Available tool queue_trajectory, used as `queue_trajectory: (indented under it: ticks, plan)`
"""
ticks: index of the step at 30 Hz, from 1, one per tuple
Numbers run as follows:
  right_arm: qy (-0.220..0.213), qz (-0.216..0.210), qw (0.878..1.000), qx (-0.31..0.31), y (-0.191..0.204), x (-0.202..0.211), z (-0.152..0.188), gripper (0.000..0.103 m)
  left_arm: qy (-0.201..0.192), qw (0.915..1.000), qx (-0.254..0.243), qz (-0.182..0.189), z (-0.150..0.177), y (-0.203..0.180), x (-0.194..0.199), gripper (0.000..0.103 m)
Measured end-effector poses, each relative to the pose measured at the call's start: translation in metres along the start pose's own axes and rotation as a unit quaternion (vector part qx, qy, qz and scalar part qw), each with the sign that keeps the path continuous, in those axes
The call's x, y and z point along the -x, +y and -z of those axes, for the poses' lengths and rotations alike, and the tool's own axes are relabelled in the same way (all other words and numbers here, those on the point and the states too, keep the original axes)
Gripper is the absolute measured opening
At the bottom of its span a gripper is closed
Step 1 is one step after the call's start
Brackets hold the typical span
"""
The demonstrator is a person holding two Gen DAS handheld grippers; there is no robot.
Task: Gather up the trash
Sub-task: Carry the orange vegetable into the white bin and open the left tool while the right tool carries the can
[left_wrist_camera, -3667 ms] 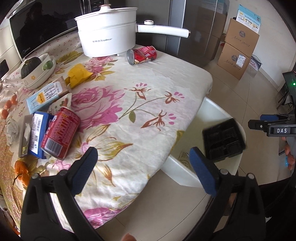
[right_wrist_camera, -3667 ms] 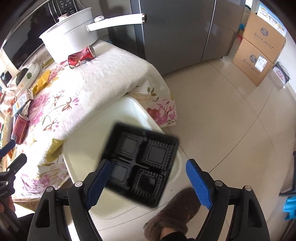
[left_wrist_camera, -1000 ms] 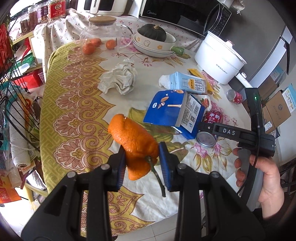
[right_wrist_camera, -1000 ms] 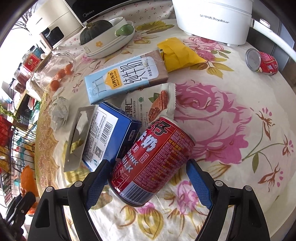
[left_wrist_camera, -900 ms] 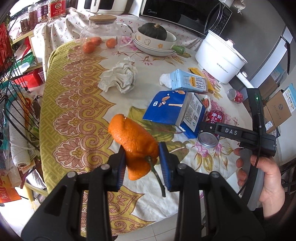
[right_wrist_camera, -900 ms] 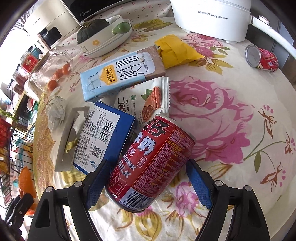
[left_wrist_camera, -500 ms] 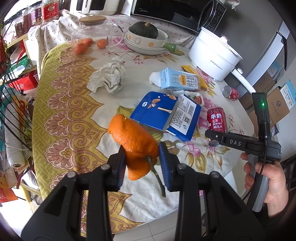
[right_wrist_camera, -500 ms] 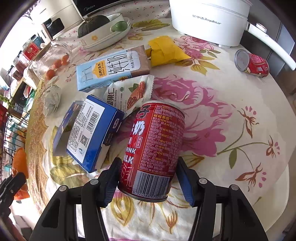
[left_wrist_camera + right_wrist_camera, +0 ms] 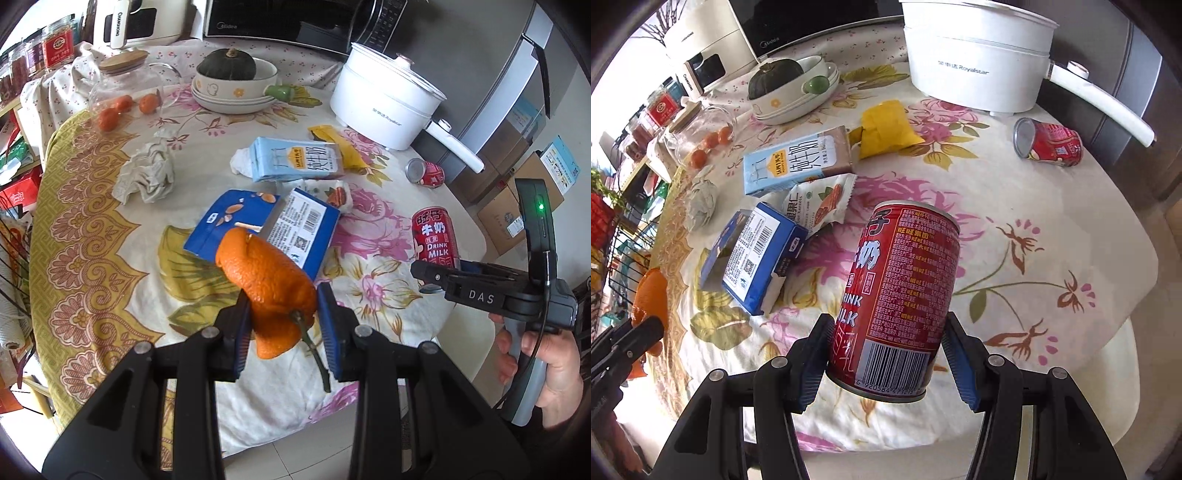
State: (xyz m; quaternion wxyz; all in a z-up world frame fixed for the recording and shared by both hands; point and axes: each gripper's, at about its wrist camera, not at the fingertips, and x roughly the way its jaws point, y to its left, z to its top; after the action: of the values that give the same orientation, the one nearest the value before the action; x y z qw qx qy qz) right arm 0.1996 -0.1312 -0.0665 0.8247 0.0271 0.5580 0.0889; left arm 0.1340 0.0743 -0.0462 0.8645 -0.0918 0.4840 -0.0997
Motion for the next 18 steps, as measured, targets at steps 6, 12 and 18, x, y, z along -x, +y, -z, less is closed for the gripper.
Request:
queue_trajectory:
  ticks: [6, 12, 18]
  plan:
    - [-0.009, 0.011, 1.0, -0.015, -0.036, 0.019, 0.006, 0.06, 0.004, 0.9996, -0.023, 0.015, -0.001, -0.033, -0.011, 0.035]
    - [-0.014, 0.024, 0.999, -0.029, -0.074, 0.035, 0.014, 0.06, 0.011, 0.9985, -0.043, 0.031, 0.002, -0.066, -0.022, 0.035]
    - [-0.016, 0.037, 0.998, -0.044, -0.113, 0.049, 0.032, 0.06, 0.019, 0.9966, -0.065, 0.047, 0.007, -0.098, -0.033, 0.035]
